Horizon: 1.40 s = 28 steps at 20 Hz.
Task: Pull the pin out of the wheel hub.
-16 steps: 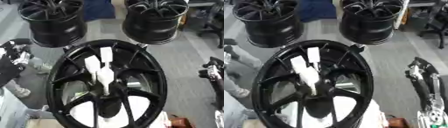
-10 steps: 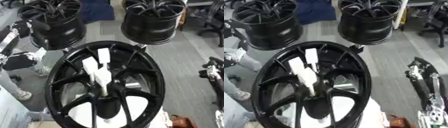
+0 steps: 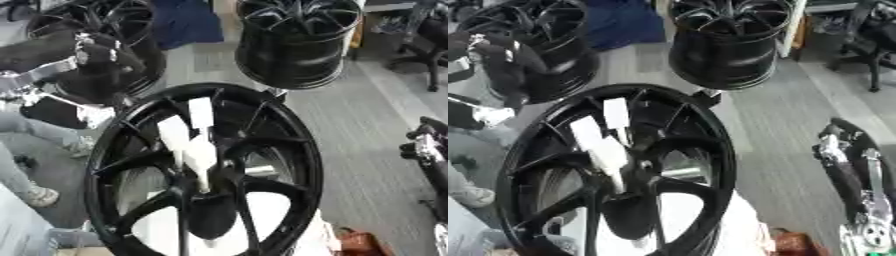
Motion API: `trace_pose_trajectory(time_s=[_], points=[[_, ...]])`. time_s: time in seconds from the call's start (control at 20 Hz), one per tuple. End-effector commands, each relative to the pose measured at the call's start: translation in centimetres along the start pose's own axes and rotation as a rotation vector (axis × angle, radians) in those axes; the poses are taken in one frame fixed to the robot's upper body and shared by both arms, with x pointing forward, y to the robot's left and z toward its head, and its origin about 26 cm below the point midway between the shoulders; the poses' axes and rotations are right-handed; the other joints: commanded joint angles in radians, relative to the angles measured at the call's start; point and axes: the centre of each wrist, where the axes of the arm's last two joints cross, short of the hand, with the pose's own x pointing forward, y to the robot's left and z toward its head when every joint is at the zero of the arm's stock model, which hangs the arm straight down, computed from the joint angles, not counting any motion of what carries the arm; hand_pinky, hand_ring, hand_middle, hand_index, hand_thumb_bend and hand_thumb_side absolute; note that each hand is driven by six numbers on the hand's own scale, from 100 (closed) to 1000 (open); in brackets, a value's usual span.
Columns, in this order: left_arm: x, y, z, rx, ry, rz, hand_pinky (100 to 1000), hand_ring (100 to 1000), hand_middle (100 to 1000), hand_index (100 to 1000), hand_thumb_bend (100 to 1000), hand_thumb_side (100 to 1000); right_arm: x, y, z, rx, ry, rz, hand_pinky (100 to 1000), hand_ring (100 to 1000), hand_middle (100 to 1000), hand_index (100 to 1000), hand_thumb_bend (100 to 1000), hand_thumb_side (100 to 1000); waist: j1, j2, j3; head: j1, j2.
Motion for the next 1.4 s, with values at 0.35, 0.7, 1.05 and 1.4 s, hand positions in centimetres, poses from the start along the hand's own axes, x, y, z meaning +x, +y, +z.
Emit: trace_pose_trajectory(time_s=[0.35,0.7,1.05,1.4], points=[[-0.7,0.4,-2.3,-0.265,-0.125,-0.164,758,566,740,842,123,239,0.6,-0.2,-0.5,0.029,-0.030,0.014,577,565,583,805,100,554,0.000,-0.008,-0.006,0.004,-0.002],[-1.3,0.6,-4.9,-0.366,-0.198,-0.217,776,575,764,861,174,225,0.6,-0.2,-0.4,0.030,-0.028,0.012,577,565,583,805,100,555,-0.003,-0.009,-0.009,-0.004,-0.002],[-1.6,1.0,-6.4,-0.479,-0.211,-0.275,795,587,792,880,365,204,0.6,-0.2,-0.4,0.033,-0.027,0.010,577,566,583,805,100,557,-0.001,-0.008,-0.015,-0.006,-0.002],[-2.7,-0.8,-7.0,-0.548,-0.218,-0.282,788,578,790,870,417,206,0.5,-0.2,-0.4,0.035,-0.026,0.009,578,566,583,805,100,560,0.004,-0.006,-0.025,-0.005,-0.002]])
